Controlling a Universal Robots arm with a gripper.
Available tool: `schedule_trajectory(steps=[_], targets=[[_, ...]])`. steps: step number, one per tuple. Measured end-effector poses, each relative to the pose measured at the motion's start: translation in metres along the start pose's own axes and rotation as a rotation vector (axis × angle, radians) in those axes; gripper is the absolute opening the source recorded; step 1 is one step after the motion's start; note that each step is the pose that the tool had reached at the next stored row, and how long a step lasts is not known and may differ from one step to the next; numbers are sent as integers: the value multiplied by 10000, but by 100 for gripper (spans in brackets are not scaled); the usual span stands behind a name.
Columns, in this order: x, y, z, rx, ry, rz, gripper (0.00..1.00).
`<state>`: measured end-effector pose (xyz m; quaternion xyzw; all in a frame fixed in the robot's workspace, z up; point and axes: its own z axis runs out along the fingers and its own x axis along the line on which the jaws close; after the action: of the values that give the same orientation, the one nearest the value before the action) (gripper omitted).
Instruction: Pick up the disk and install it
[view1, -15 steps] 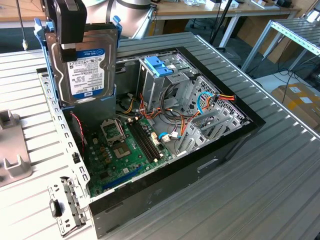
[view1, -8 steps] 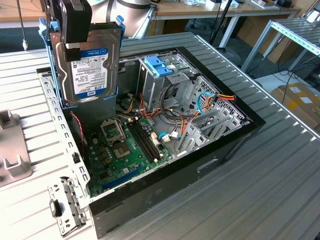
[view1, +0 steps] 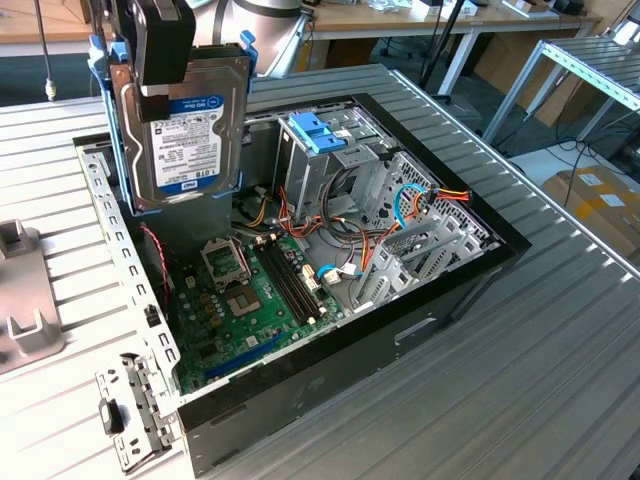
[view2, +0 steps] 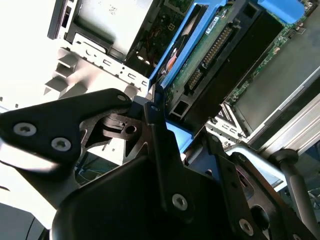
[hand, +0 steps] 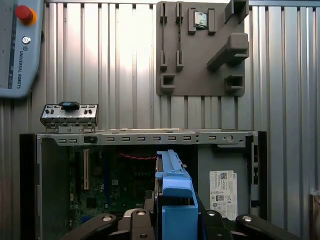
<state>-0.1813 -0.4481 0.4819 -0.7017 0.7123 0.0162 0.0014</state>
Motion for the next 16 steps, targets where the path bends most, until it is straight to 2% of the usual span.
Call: schedule_trajectory(steps=[16], targets=[[-2, -128, -3, -2, 1, 0, 37]])
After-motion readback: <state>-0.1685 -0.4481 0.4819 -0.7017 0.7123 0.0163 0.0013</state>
